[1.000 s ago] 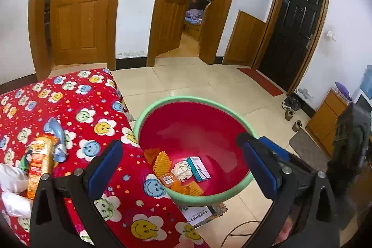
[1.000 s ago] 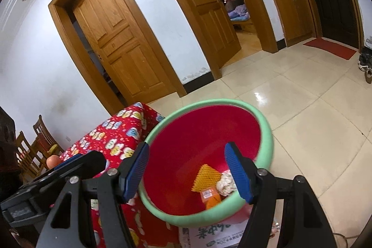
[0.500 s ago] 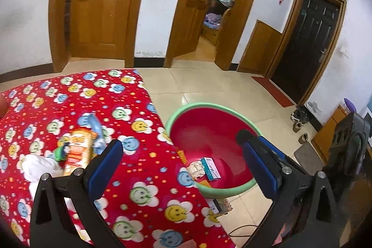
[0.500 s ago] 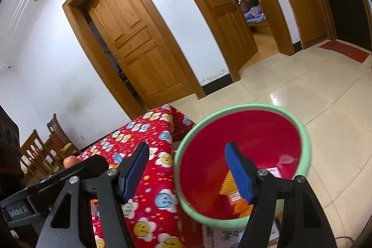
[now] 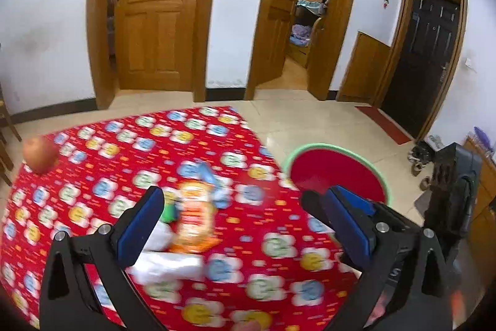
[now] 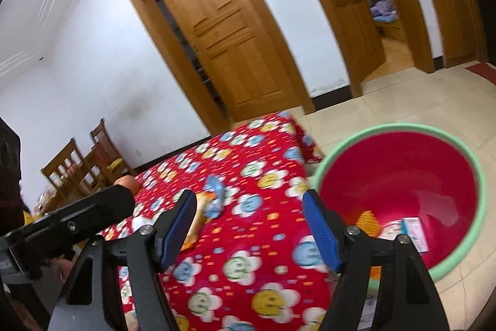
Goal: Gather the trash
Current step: 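Move both open tools back over the table, then close the left tool on the crumpled white tissue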
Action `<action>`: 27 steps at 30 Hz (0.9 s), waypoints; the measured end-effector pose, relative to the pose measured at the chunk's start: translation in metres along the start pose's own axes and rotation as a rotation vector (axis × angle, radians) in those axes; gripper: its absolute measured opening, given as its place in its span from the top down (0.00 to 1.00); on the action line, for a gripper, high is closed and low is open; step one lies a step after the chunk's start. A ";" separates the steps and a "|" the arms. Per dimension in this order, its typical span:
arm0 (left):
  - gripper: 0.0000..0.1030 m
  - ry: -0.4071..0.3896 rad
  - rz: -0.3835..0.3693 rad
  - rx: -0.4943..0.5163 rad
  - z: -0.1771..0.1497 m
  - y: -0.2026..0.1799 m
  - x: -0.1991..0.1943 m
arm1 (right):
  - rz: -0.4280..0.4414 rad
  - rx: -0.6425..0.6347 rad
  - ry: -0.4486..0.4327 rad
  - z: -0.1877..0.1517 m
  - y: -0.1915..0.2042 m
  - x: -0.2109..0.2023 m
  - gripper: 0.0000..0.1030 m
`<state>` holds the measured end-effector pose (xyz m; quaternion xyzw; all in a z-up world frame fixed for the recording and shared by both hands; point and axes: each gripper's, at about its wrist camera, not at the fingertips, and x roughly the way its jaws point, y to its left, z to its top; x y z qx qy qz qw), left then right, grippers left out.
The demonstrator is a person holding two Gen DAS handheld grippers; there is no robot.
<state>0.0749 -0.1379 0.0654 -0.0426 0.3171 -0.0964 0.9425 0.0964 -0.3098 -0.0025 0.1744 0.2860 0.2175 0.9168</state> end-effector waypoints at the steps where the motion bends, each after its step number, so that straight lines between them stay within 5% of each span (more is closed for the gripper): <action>1: 0.02 0.001 0.013 -0.005 0.001 0.010 0.000 | 0.006 -0.011 0.010 -0.001 0.005 0.004 0.29; 9: 0.02 0.069 0.083 -0.097 -0.006 0.077 0.009 | 0.032 -0.037 0.047 -0.005 0.025 0.027 0.29; 17: 0.02 0.096 0.097 -0.069 -0.024 0.088 0.027 | 0.091 -0.015 0.137 -0.018 0.038 0.051 0.28; 21: 0.03 0.150 0.085 -0.134 -0.040 0.101 0.050 | 0.101 -0.074 0.172 -0.028 0.058 0.054 0.28; 24: 0.14 0.155 0.076 -0.166 -0.045 0.108 0.055 | 0.076 -0.113 0.180 -0.032 0.066 0.056 0.29; 27: 0.44 0.177 0.064 -0.178 -0.048 0.113 0.060 | 0.088 -0.100 0.188 -0.031 0.065 0.058 0.29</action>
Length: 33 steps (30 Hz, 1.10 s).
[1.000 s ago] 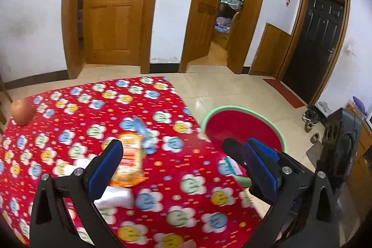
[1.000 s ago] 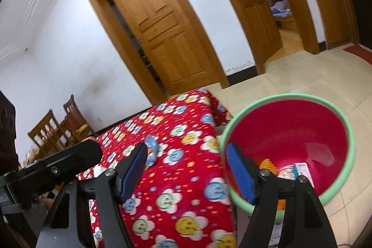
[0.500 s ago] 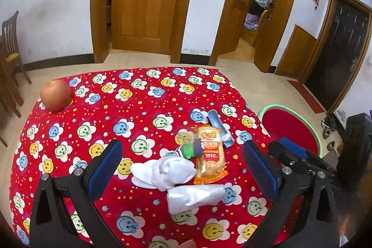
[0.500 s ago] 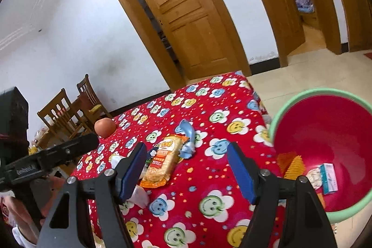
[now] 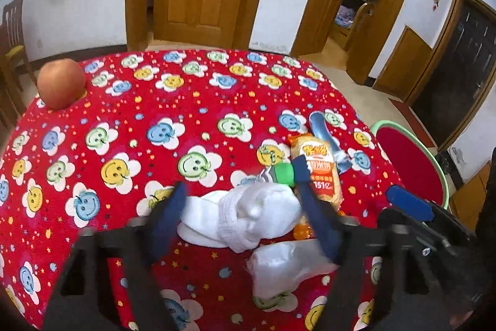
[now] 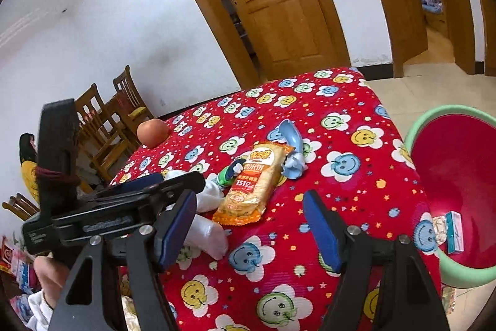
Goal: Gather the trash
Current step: 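Close the left tool on the crumpled white tissue, then close the right tool on the rolled white paper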
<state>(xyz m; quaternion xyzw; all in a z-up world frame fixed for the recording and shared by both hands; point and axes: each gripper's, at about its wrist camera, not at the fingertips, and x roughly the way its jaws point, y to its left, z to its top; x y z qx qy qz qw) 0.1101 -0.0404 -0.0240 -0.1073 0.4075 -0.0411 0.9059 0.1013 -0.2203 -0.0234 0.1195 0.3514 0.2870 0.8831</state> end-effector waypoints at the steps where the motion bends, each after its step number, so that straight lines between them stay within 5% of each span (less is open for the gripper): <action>1: 0.54 0.003 -0.021 -0.012 -0.001 0.002 0.001 | 0.008 0.007 0.002 0.000 -0.001 0.000 0.29; 4: 0.73 -0.030 -0.075 -0.032 -0.004 0.007 -0.008 | 0.029 0.030 0.026 -0.001 -0.005 0.005 0.29; 7: 0.76 -0.117 -0.091 -0.035 -0.008 0.012 -0.024 | 0.031 0.048 0.060 -0.004 -0.007 0.014 0.29; 21: 0.76 -0.189 -0.174 -0.236 -0.013 0.059 -0.050 | 0.011 -0.062 0.076 -0.012 0.021 0.016 0.28; 33: 0.76 -0.287 -0.157 -0.159 -0.026 0.046 -0.071 | 0.010 -0.151 0.131 -0.018 0.050 0.031 0.29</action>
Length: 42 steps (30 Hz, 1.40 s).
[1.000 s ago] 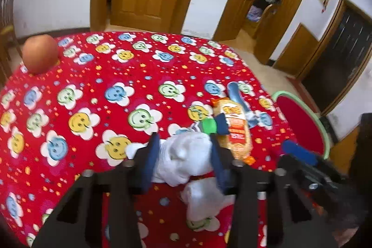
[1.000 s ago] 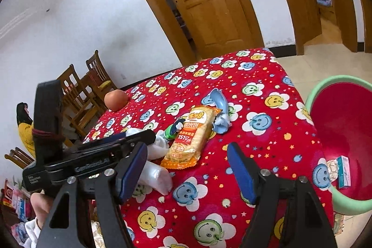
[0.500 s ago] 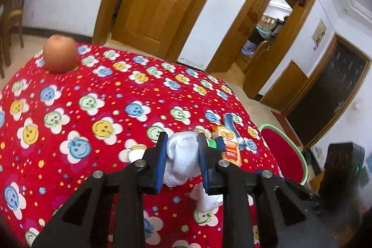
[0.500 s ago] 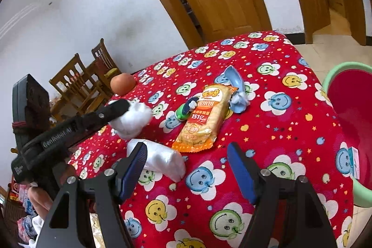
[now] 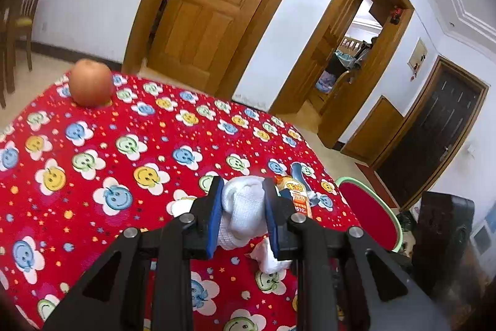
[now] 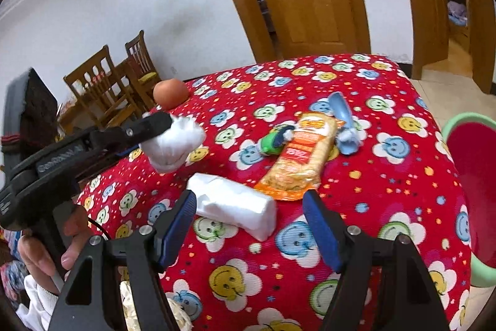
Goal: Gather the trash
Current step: 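Close the right tool on the rolled white paper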
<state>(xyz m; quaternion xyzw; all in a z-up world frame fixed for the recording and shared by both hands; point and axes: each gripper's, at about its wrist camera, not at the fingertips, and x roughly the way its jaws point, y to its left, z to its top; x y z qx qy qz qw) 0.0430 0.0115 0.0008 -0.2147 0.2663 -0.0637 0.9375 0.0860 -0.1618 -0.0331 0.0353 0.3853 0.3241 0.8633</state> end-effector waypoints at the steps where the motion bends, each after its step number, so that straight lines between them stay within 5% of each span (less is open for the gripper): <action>1: 0.76 -0.002 0.005 0.004 0.000 -0.001 -0.001 | 0.004 -0.004 0.015 0.000 0.002 0.003 0.29; 6: 0.76 0.016 0.005 -0.002 0.000 0.000 0.002 | 0.039 0.036 0.047 0.002 -0.004 0.013 0.49; 12: 0.76 0.024 0.008 0.000 0.000 0.000 0.004 | 0.058 0.034 0.033 0.002 -0.003 0.011 0.57; 33: 0.76 -0.016 0.020 0.041 -0.001 -0.009 0.001 | 0.086 0.056 -0.062 0.004 -0.010 -0.012 0.57; 42: 0.76 -0.047 0.073 0.157 0.001 -0.042 -0.011 | 0.084 0.082 -0.112 0.007 -0.026 -0.026 0.57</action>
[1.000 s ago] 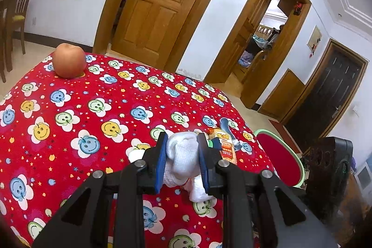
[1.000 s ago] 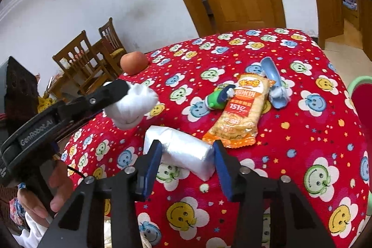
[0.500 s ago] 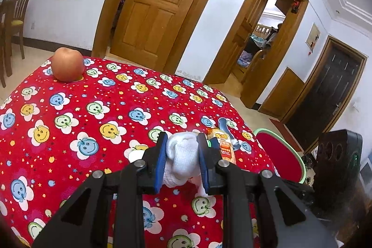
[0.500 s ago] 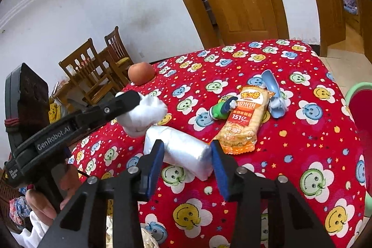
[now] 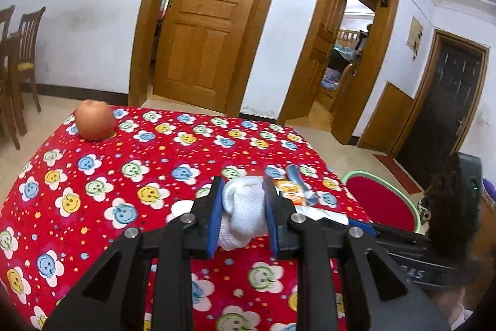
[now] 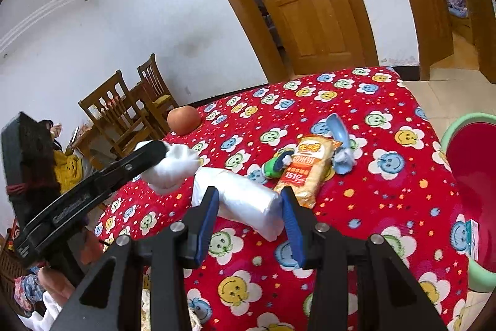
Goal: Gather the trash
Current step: 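Close the right tool on the rolled white paper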
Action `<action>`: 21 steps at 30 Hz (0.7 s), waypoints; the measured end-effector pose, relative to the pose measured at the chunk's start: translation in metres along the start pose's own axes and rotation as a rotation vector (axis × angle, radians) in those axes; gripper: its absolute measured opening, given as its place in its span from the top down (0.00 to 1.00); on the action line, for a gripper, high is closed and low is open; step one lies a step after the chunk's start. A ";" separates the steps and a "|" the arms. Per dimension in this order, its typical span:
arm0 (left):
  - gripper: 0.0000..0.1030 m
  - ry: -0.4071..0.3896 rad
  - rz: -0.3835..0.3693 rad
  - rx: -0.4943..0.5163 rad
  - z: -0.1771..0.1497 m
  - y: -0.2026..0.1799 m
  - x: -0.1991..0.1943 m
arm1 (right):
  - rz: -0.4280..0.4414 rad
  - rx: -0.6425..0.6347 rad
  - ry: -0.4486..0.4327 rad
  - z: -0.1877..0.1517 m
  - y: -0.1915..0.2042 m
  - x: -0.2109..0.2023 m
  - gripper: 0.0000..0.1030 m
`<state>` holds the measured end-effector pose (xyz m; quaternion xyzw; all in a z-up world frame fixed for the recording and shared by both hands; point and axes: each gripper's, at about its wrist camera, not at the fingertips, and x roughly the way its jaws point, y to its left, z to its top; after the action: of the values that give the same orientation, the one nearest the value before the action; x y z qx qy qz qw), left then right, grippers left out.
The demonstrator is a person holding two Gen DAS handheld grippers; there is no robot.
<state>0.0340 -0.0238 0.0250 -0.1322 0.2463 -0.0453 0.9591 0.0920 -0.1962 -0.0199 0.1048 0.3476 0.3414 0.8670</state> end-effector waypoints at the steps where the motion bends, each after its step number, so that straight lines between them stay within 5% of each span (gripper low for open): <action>1: 0.76 -0.001 -0.001 0.007 0.001 -0.003 -0.001 | -0.002 0.007 -0.002 0.000 -0.003 -0.001 0.57; 21: 0.76 -0.013 -0.040 0.136 0.011 -0.093 -0.002 | -0.067 0.090 -0.154 0.015 -0.043 -0.064 0.57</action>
<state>0.0352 -0.1107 0.0613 -0.0718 0.2336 -0.0800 0.9664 0.0911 -0.2702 0.0072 0.1576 0.2983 0.2872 0.8965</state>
